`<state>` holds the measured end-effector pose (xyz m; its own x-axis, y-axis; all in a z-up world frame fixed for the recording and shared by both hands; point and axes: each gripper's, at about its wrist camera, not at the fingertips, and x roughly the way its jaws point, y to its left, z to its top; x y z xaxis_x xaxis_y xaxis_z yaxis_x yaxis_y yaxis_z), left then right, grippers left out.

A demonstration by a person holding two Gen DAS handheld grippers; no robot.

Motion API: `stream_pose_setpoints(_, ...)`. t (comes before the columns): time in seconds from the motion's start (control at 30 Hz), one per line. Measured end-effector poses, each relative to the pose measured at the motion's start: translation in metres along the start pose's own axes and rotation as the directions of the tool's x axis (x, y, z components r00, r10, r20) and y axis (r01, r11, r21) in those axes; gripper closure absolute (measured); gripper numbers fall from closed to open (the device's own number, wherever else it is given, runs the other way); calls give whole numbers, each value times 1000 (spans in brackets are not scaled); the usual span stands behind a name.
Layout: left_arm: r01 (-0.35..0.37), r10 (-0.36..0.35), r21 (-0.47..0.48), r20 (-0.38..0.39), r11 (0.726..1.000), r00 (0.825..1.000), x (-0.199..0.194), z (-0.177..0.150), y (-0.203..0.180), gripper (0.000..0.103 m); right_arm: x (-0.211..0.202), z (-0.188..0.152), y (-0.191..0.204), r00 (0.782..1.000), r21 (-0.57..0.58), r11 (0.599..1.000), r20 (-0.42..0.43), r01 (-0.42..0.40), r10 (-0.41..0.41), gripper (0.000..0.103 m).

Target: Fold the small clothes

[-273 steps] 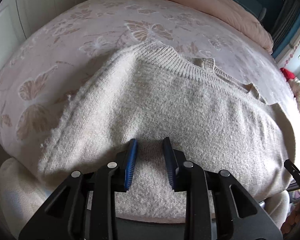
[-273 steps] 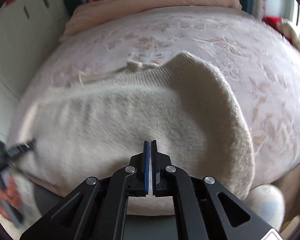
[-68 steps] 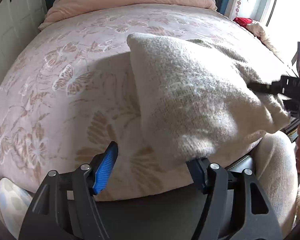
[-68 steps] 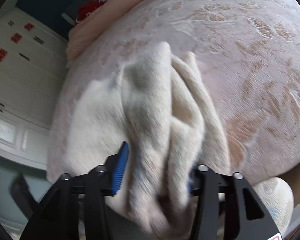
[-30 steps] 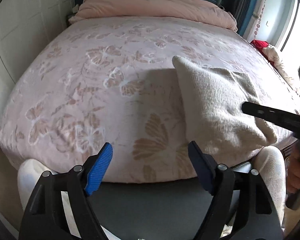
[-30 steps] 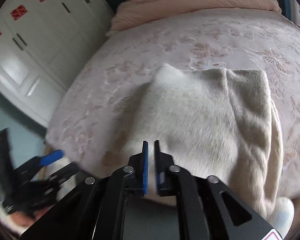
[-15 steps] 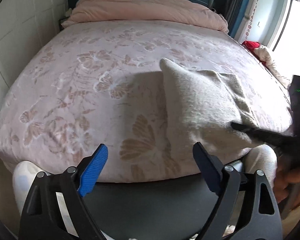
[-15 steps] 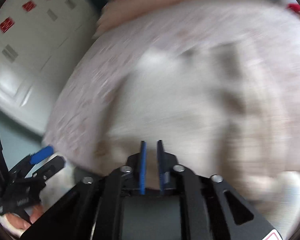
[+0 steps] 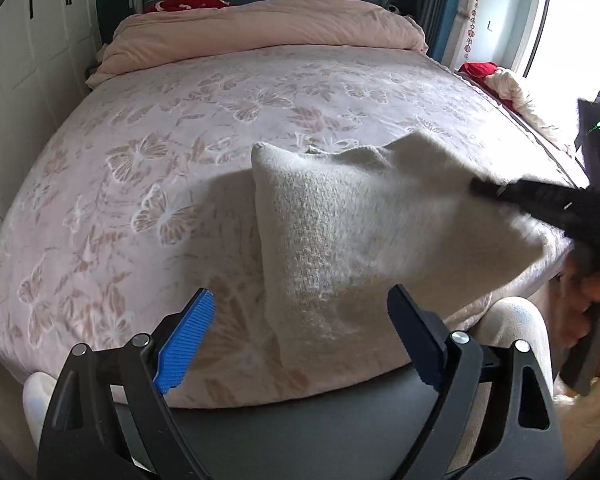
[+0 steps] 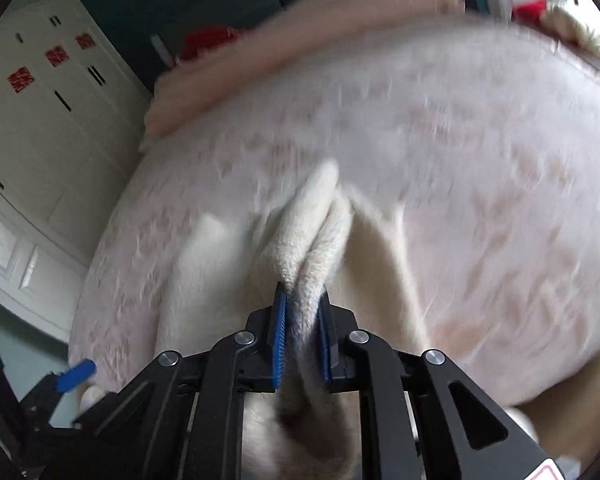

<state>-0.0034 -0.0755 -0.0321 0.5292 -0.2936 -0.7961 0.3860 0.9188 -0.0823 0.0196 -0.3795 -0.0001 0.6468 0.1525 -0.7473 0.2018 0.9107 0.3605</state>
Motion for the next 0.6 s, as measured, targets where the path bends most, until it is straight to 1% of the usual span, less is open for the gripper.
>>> stream_pose_setpoints(0.03, 1, -1, 0, -5, 1000, 1000, 4, 1, -1, 17, 5, -1, -5, 1000, -1, 1000, -10, 18, -18, 91)
stream_pose_setpoints(0.07, 3, -3, 3, -15, 1000, 1000, 10, 2, -3, 17, 24, -6, -20, 995, -11, 997, -65, 75, -76, 90)
stream_pose_setpoints(0.1, 6, -6, 2, -32, 1000, 999, 18, 3, -4, 17, 45, -15, -28, 982, -31, 991, -136, 126, -129, 89)
stream_pose_setpoints(0.13, 7, -8, -2, -47, 1000, 999, 24, 4, -6, 17, 67, -26, -39, 965, -37, 987, -205, 157, -161, 85)
stream_pose_setpoints(0.17, 9, -9, -6, -62, 1000, 998, 31, 4, -7, 17, 72, -30, -43, 971, -16, 989, -187, 147, -147, 83)
stream_pose_setpoints(0.2, 10, -11, -8, -82, 1000, 997, 38, 6, -9, 17, 63, -28, -44, 980, 11, 992, -157, 122, -119, 80)
stream_pose_setpoints(0.27, 8, -11, -20, -109, 1000, 994, 46, 9, -12, 17, 46, -20, -39, 988, 48, 994, -127, 99, -92, 71)
stream_pose_setpoints(0.3, 14, -17, -30, -121, 999, 992, 49, 10, -14, 17, 36, -18, -38, 990, 56, 993, -106, 101, -95, 62)
stream_pose_setpoints(0.33, 27, -32, -40, -126, 999, 991, 51, 12, -15, 17, 27, -17, -37, 992, 55, 994, -85, 97, -92, 50)
stream_pose_setpoints(0.4, 27, -33, -46, -133, 999, 991, 55, 15, -18, 16, 19, -18, -35, 993, 51, 994, -73, 93, -90, 36)
stream_pose_setpoints(0.47, 30, -37, -49, -153, 998, 988, 63, 20, -21, 13, 19, -23, -33, 991, 43, 994, -89, 102, -98, 33)
stream_pose_setpoints(0.53, 37, -48, -60, -183, 998, 982, 73, 23, -24, 13, 31, -34, -41, 985, 38, 992, -131, 118, -112, 32)
stream_pose_setpoints(0.57, 42, -55, -67, -199, 997, 978, 80, 24, -24, 13, 35, -36, -37, 983, 44, 992, -145, 121, -113, 32)
stream_pose_setpoints(0.6, 43, -57, -71, -214, 997, 975, 85, 25, -24, 13, 41, -41, -40, 982, 63, 993, -162, 104, -92, 30)
